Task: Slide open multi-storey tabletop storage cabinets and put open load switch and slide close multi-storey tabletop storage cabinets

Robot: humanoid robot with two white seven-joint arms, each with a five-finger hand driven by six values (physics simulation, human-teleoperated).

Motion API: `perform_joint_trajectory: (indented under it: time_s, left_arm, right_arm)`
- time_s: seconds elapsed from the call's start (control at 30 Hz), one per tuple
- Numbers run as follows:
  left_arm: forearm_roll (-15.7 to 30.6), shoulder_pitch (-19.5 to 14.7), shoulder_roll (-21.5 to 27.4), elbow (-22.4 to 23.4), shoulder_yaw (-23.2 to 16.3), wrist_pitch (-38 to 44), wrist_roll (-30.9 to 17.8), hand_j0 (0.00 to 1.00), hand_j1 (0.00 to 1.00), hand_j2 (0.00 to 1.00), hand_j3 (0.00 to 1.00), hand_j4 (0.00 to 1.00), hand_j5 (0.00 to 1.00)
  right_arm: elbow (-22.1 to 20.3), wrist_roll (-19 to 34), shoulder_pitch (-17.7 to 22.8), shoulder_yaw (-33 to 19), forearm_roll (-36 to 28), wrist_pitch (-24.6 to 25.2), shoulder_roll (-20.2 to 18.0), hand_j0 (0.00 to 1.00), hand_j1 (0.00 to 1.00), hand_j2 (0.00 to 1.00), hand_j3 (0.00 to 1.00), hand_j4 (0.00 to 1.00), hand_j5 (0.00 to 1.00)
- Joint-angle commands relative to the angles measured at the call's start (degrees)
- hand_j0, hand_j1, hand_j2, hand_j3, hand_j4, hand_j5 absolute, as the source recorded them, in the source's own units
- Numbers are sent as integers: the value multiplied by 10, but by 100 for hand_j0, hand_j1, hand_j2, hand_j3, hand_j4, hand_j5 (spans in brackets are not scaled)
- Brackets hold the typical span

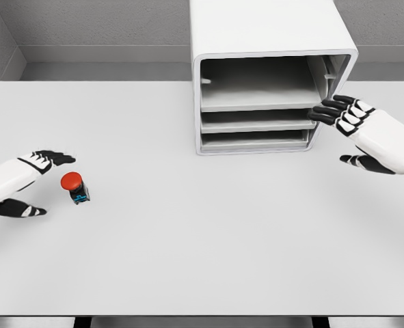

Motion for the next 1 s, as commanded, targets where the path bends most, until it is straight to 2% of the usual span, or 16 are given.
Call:
perform_joint_trajectory:
  time_s: [0.0,0.1,0.23,0.27,0.3,0.43,0.5,0.57,0.67,0.7,0.73,0.87,0.93,0.97]
  left_arm:
    - [9,0,-17,-2,36,1,-47,100,100,100,100,100,100]
    - [15,-10,-46,-6,62,1,-47,100,100,100,100,100,100]
    - [11,-16,-60,-29,63,1,-47,100,100,100,100,100,100]
    - [9,-15,-61,-39,62,1,-47,100,100,100,100,100,100]
    - [8,-15,-62,-41,59,1,-47,100,100,100,100,100,100]
    - [-1,-25,-62,-45,25,1,-47,100,100,100,100,100,100]
    - [-21,-27,-62,-43,11,1,-47,100,100,100,100,100,100]
    - [-38,-45,-63,-38,0,1,-47,100,100,100,100,100,100]
    - [-54,-45,-64,-36,-1,1,-47,100,100,100,100,100,100]
    - [-72,-45,-73,-34,0,1,-47,100,100,100,100,100,100]
    - [-87,-45,-75,-33,0,1,-47,100,100,100,100,100,100]
    - [-89,-47,-75,-22,-3,1,-47,100,100,100,100,100,100]
    - [-93,-68,-75,-2,-23,1,-47,100,100,100,100,100,100]
    - [-101,-68,-75,-1,-26,1,-47,100,100,100,100,100,100]
  right_arm:
    - [-1,26,-1,-1,0,0,21,90,90,90,90,90,90]
    - [-1,26,-4,-1,1,0,32,83,83,83,83,83,83]
    - [0,28,-18,2,2,0,59,80,80,80,80,80,80]
    - [1,60,-28,2,0,0,74,80,80,80,80,80,80]
    - [3,82,-33,2,-2,0,90,80,80,80,80,80,80]
    - [3,87,-41,3,-1,0,103,80,80,80,80,80,80]
    - [4,89,-50,3,-1,0,107,80,80,80,80,80,80]
    - [4,89,-57,5,-1,0,108,80,80,80,80,80,80]
    - [10,107,-69,11,-3,0,131,81,81,81,81,81,81]
    - [11,109,-73,11,-2,0,137,81,81,81,81,81,81]
    - [18,110,-77,12,-2,0,142,81,81,81,81,81,81]
    - [46,126,-105,35,-2,0,161,81,81,81,81,81,81]
    - [58,135,-113,38,-2,0,173,81,81,81,81,81,81]
    - [62,135,-120,44,-2,0,173,81,81,81,81,81,81]
